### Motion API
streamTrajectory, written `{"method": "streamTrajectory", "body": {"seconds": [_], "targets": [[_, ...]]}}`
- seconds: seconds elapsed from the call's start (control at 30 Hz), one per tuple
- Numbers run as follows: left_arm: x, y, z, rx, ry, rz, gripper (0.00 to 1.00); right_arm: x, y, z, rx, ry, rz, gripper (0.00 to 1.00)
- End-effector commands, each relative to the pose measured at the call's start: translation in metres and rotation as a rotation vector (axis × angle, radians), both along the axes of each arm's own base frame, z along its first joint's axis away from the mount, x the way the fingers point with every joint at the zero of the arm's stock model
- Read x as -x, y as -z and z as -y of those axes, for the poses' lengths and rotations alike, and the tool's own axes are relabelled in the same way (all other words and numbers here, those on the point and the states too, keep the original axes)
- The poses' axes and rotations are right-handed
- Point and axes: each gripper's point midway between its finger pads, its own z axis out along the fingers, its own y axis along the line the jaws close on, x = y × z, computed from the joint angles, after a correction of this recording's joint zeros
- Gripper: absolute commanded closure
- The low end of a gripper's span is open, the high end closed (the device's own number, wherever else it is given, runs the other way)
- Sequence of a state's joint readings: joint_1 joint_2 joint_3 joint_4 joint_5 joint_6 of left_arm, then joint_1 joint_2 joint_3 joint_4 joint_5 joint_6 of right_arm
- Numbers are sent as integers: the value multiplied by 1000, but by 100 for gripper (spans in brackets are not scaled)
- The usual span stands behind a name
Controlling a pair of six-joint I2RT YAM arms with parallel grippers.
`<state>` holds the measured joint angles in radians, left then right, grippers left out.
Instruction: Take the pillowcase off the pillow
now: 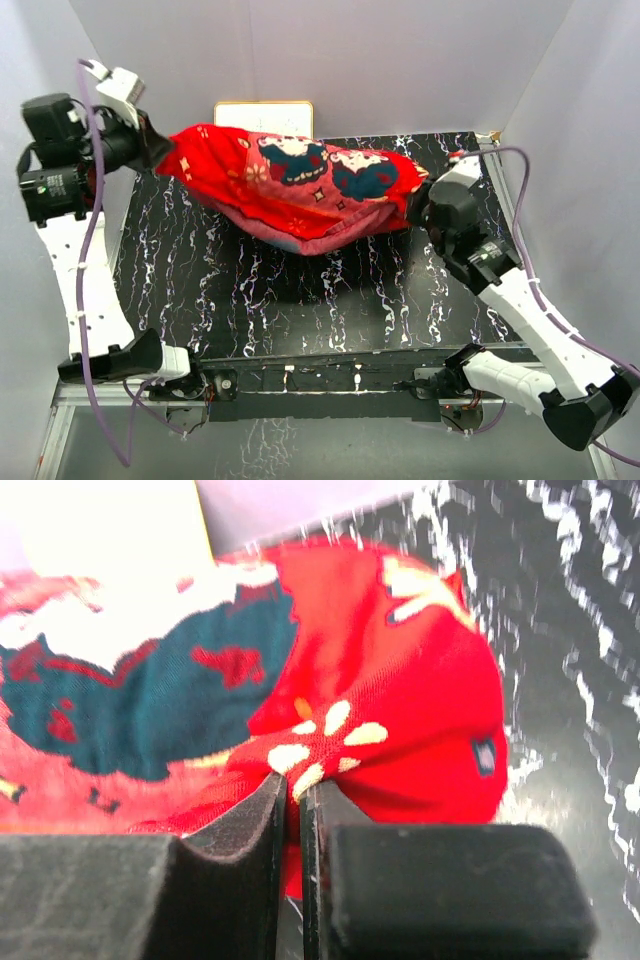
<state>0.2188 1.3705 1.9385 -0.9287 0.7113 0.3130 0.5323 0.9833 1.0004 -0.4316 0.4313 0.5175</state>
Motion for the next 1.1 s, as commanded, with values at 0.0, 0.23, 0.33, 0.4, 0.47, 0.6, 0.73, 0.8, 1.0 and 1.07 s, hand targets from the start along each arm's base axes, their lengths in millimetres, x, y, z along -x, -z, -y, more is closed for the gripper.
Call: {"method": "streamTrajectory", "body": {"seconds": [0.0, 0.23, 0.33, 0.4, 0.47, 0.6, 0.73, 0.8, 1.0, 1.07], "targets": [[25, -127, 17, 110, -22, 321, 100, -5, -120, 18, -7, 71, 239, 92], [-5, -139, -16, 89, -208, 374, 100, -10, -193, 35, 17, 161, 351, 92], [-32, -83, -28, 68, -245, 244, 100, -31, -152, 21, 55, 125, 257, 92], [-43, -49, -33, 52, -250, 181, 100, -48, -104, 16, 88, 101, 152, 92], [-49, -22, -34, 47, -245, 125, 100, -66, -52, 20, 102, 74, 41, 92], [-46, -11, -17, 86, -166, 74, 100, -86, -10, 34, 104, 94, -66, 85], [-35, -34, 7, 113, -80, 122, 100, -97, -91, 11, 100, 15, 148, 37], [-31, -45, 20, 130, -43, 133, 100, -92, -141, -24, 129, -77, 288, 28], [-21, -68, 64, 185, 66, 140, 100, -27, -210, -212, 228, -769, 641, 7], [-17, -72, 75, 194, 88, 135, 100, -11, -204, -251, 275, -944, 708, 2]]}}
